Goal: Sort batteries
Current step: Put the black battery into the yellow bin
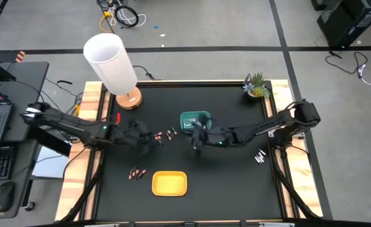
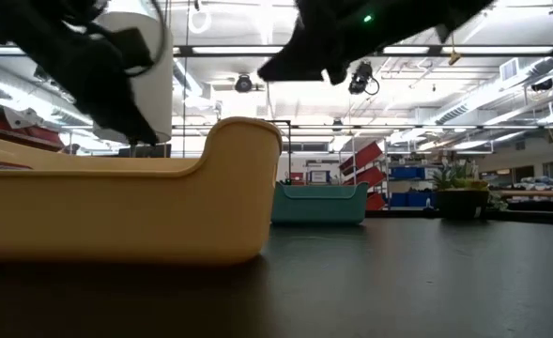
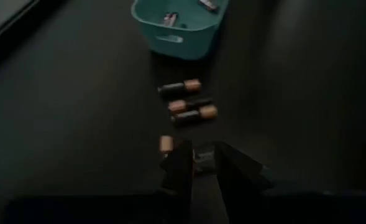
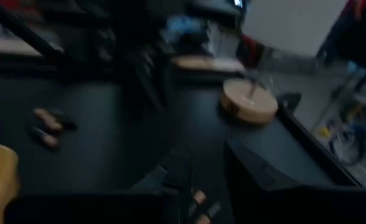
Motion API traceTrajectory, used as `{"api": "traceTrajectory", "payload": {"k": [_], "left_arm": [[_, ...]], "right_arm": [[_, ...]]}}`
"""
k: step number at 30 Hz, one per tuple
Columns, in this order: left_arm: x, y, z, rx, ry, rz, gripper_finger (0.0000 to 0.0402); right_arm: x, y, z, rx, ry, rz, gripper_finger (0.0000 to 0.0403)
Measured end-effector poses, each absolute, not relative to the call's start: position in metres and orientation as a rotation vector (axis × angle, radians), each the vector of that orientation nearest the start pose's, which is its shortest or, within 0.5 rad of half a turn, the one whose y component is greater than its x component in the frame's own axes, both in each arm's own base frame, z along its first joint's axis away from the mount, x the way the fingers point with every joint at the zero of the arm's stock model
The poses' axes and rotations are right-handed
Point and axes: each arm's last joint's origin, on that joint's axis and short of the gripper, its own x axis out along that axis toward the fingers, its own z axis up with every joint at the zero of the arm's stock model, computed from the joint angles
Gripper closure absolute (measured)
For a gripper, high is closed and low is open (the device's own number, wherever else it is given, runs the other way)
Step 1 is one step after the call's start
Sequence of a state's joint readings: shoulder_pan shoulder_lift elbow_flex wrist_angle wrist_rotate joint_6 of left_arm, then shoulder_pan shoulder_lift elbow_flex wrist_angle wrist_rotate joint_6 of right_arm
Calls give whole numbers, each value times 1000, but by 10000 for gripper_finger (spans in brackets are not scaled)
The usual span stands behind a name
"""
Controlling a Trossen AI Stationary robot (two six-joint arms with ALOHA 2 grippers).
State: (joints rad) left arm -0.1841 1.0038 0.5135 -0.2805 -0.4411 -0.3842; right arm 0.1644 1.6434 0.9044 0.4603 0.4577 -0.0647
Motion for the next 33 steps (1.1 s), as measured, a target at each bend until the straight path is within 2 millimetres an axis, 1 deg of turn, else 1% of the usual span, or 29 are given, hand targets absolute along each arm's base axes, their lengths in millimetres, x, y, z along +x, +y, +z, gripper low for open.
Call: {"api": "traceTrajectory", "payload": {"k": [4,7,10,15,23,29,33], "left_arm": [[205,-7,189,-143,717,428,318],[216,6,180,-213,765,383,319],[226,17,171,-251,785,398,321],[231,27,163,-263,824,453,321],[233,35,153,-306,875,423,321],[241,35,148,-330,845,375,321],[245,35,138,-334,873,370,321]], "right_arm": [[332,54,208,-187,260,-287,323],[323,54,201,-176,265,-287,323],[314,53,188,-164,287,-285,323],[303,59,180,-138,247,-265,323],[296,68,179,-144,232,-271,323],[295,72,180,-143,225,-263,323],[295,74,181,-138,210,-259,323]]}}
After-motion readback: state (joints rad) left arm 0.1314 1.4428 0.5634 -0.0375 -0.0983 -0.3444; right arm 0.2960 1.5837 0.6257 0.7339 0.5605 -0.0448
